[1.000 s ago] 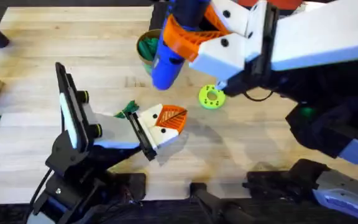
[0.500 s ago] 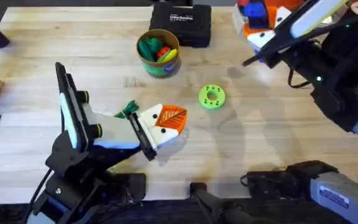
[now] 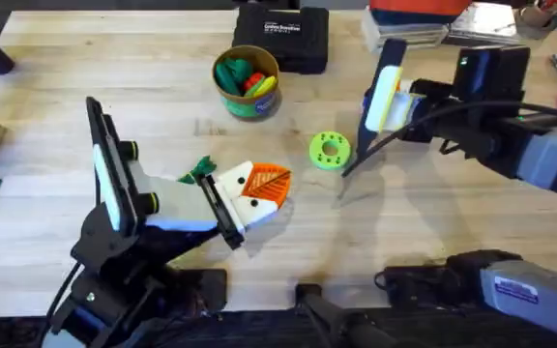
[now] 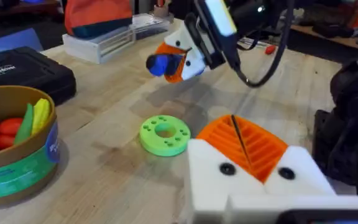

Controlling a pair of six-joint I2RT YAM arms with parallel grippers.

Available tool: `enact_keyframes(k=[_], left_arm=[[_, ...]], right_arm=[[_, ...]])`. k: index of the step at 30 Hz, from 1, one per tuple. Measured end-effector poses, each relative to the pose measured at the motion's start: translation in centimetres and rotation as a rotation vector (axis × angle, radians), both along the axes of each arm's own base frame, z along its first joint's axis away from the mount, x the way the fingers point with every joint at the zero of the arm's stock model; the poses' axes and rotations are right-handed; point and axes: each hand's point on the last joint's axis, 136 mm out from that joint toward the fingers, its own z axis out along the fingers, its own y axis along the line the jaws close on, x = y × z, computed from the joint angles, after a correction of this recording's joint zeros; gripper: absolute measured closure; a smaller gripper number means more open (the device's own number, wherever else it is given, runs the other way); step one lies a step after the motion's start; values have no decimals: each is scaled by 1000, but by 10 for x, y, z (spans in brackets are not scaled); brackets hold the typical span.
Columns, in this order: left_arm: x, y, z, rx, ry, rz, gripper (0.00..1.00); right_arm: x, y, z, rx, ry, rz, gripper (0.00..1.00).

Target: Pick up the gripper from the table and insert it into the empty holder that is missing its gripper. Then pick up a screw, insert it into the mounting hole, and use the screwdriver to tighten it. Finally, clean up the table by picking up the vegetable and placing it into the bucket.

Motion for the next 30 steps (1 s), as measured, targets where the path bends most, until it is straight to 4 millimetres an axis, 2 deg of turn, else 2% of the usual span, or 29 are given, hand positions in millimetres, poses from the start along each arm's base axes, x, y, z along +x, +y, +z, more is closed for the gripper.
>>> enact_keyframes(k=[7, 9, 10, 11, 15, 16, 18, 19, 23, 28, 29, 30], left_arm=[[0, 0, 0, 0, 0, 0, 989], [0, 0, 0, 0, 0, 0, 989], [0, 0, 0, 0, 0, 0, 989], [0, 0, 0, 0, 0, 0, 989], [0, 0, 0, 0, 0, 0, 989], [0, 0, 0, 0, 0, 0, 989], [0, 0, 0, 0, 0, 0, 989], [0, 0, 0, 0, 0, 0, 989], [0, 0, 0, 0, 0, 0, 989], [0, 0, 0, 0, 0, 0, 989], [0, 0, 0, 0, 0, 0, 989], [0, 0, 0, 0, 0, 0, 989]], right_arm=[[-16, 8, -37, -91, 123, 93, 960], [-20, 8, -42, -100, 149, 103, 815], [-22, 8, -44, -103, 161, 103, 690], [-22, 9, -45, -103, 164, 104, 621], [-21, 13, -43, -85, 159, 96, 492], [-20, 15, -42, -78, 155, 92, 389], [-15, 17, -36, -69, 133, 82, 97], [-12, 18, -32, -62, 122, 76, 32], [-13, 19, -32, -29, 137, 10, 10], [-17, 14, -26, 3, 138, -154, 9], [-20, 13, -24, 12, 140, -182, 9], [-36, 10, -22, 38, 185, -258, 7]])
